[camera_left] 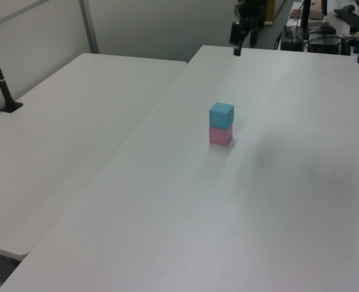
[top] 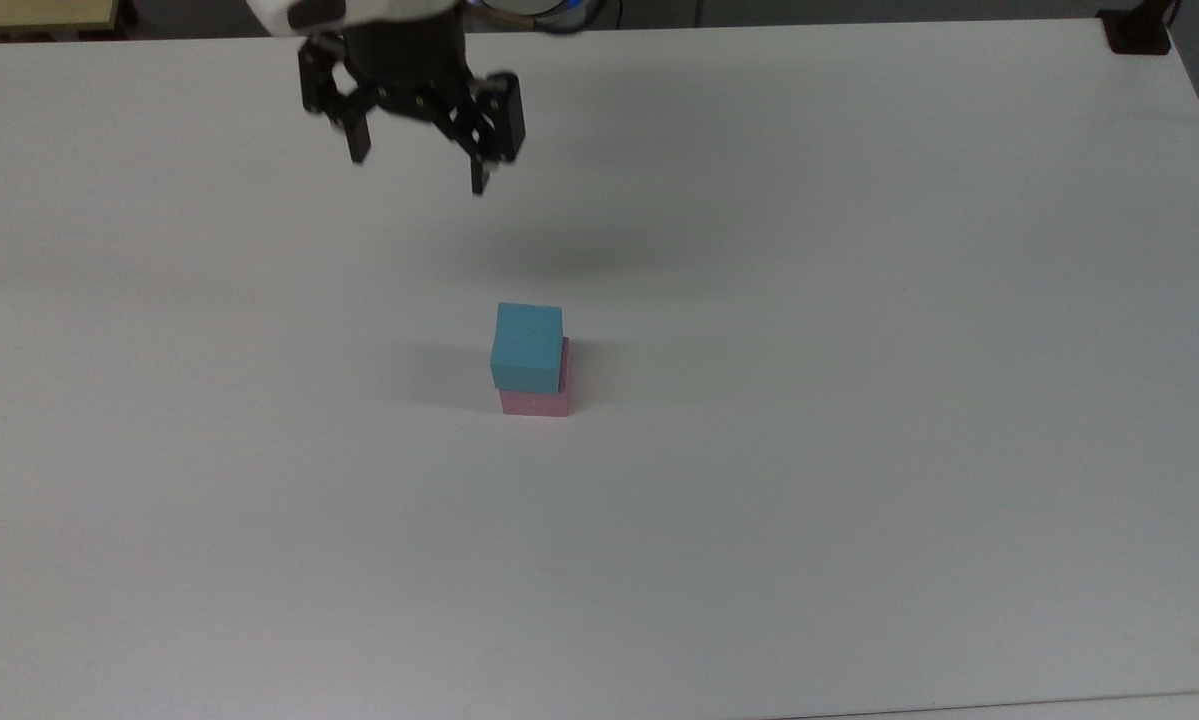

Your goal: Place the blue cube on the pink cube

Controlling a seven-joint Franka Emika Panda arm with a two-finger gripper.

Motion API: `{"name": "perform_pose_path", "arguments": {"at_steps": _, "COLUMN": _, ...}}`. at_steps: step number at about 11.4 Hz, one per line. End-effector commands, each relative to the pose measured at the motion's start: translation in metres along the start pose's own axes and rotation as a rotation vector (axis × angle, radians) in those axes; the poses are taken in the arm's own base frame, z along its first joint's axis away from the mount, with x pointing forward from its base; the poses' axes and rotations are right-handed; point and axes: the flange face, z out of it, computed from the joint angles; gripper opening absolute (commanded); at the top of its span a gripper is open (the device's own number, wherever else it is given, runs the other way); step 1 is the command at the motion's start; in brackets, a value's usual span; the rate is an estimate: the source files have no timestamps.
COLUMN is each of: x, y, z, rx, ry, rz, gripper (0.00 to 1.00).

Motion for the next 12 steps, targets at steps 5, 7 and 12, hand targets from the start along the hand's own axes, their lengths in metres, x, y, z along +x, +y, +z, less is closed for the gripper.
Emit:
{"name": "perform_pose_path", "arguments": {"at_steps": 5, "x": -0.060, "y": 0.047, "z": -0.053, "rx": -0.030, "ry": -0.057, "rz": -0.038, "gripper": 1.00}}
{"name": "perform_pose_path", "arguments": {"at_steps": 7, "x": -0.058, "y": 0.062, "z": -0.055, "rx": -0.030, "ry": -0.061, "rz": -0.168, "gripper": 1.00}}
{"name": "perform_pose_path", "arguments": {"at_steps": 12, "x": -0.056, "y": 0.070, "z": -0.059, "rx": -0.029, "ry": -0.050, "rz": -0.189, "gripper": 1.00}}
